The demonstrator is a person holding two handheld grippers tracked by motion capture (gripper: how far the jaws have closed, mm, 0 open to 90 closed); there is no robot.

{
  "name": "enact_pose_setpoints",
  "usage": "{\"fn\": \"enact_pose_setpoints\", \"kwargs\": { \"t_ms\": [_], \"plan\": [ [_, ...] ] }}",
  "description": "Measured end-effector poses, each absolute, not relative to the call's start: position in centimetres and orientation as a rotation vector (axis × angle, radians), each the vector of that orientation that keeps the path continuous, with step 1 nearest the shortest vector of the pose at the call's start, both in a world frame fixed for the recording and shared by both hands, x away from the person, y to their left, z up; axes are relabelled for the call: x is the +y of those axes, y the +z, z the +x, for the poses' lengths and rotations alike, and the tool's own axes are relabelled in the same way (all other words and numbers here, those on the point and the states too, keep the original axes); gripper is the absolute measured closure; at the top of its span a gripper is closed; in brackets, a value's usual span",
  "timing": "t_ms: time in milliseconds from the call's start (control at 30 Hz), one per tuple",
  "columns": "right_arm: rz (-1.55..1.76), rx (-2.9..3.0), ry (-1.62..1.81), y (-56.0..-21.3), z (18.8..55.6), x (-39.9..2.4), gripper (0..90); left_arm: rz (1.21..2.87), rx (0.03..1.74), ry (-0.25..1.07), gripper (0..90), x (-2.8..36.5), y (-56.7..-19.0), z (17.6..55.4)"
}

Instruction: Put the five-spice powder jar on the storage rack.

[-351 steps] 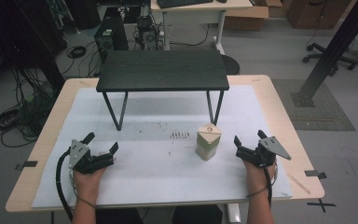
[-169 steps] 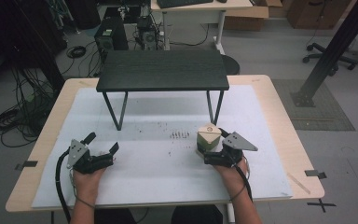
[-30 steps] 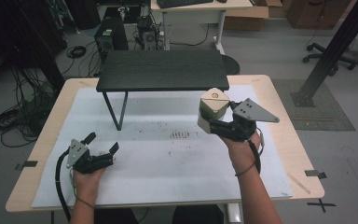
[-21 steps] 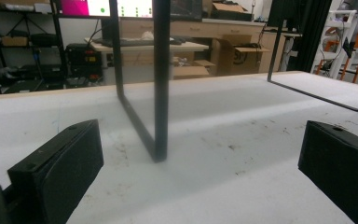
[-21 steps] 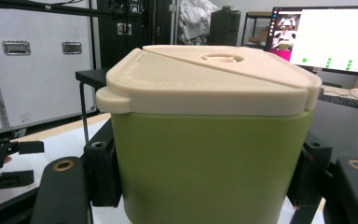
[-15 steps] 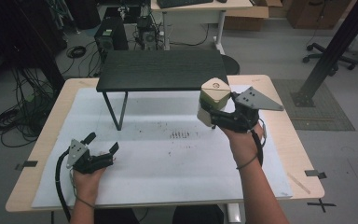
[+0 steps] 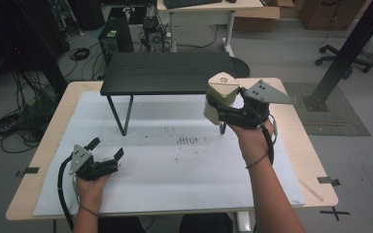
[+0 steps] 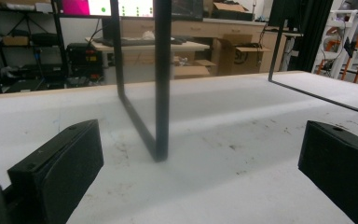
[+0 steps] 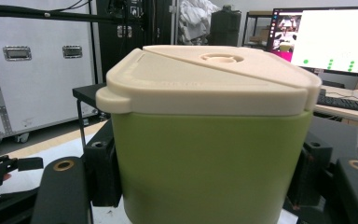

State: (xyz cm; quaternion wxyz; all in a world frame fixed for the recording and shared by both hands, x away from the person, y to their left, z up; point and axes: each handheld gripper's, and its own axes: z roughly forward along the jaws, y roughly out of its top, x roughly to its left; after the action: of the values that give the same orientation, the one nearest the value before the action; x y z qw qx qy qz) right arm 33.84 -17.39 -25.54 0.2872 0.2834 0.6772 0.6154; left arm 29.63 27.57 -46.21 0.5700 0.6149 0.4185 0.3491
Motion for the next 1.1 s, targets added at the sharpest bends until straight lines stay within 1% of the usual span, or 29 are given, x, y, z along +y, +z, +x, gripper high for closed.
{"fn": "enact_pose_setpoints", "kwargs": {
  "t_ms": [367, 1100],
  "plan": [
    [0.764, 1.805, 1.635, -23.7, 35.0, -16.9, 29.9, 1.448, 0.982, 0.820, 0.2, 27.6, -46.2, 29.6],
    [0.777, 1.809, 1.615, -22.3, 37.2, -15.7, 30.0, 1.446, 0.975, 0.812, 0.2, 27.6, -46.2, 29.6]
  ]
}}
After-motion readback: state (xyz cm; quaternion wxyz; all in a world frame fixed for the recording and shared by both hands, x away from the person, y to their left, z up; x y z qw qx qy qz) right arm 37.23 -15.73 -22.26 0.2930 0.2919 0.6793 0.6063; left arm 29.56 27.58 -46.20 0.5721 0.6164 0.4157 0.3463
